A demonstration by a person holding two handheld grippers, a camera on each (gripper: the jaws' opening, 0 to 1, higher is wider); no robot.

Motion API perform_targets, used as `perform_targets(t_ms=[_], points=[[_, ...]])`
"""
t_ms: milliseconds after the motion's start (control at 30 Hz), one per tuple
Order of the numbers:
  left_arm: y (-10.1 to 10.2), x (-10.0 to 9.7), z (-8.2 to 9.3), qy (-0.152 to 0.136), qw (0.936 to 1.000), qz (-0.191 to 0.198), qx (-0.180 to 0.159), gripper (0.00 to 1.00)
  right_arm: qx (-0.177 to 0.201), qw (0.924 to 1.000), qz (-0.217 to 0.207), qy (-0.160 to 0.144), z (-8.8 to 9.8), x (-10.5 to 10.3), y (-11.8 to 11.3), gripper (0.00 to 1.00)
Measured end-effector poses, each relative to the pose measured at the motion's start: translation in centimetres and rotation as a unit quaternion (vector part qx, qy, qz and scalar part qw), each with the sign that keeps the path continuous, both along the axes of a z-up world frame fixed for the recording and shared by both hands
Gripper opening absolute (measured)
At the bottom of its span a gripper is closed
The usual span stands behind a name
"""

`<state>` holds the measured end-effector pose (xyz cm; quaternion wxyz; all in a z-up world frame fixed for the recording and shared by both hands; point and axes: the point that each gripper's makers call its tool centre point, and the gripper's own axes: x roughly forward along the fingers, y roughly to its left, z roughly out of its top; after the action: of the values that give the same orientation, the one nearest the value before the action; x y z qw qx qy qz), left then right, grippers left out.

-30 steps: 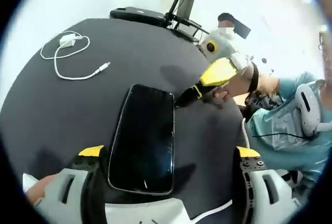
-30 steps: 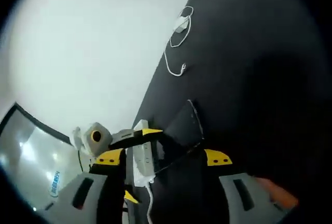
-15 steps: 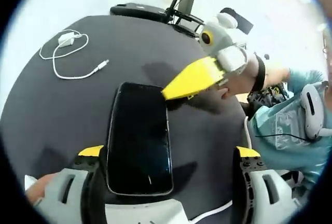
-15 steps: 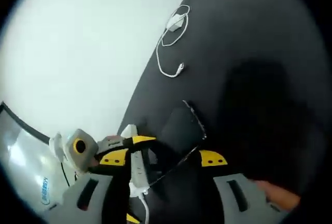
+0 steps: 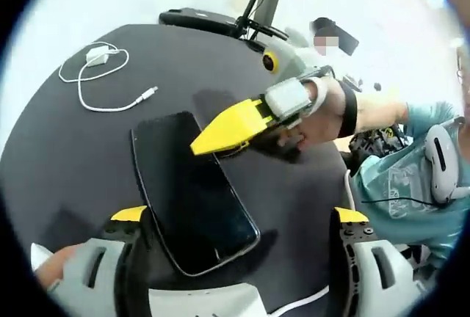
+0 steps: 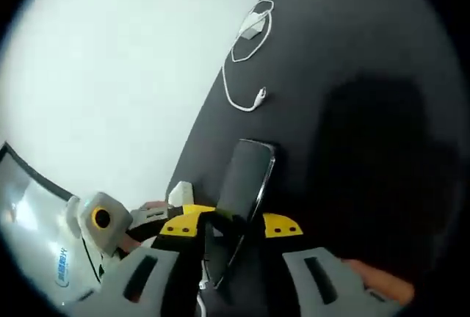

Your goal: Connect the charging cable to the phone, plug the charger into the socket, and turn on the power strip switch to charge the phone.

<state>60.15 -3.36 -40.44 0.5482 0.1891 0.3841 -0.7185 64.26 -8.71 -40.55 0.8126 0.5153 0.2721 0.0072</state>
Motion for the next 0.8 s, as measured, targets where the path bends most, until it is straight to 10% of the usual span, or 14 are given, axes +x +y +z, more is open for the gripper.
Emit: perform_targets(t_ms=[800], points=[[1.2, -1.2, 0.8, -0.002, 0.9994, 0.034, -0.001, 0.92, 0.029, 0.9951, 0.092, 0.02, 0.3, 1.7, -1.8, 0.06]])
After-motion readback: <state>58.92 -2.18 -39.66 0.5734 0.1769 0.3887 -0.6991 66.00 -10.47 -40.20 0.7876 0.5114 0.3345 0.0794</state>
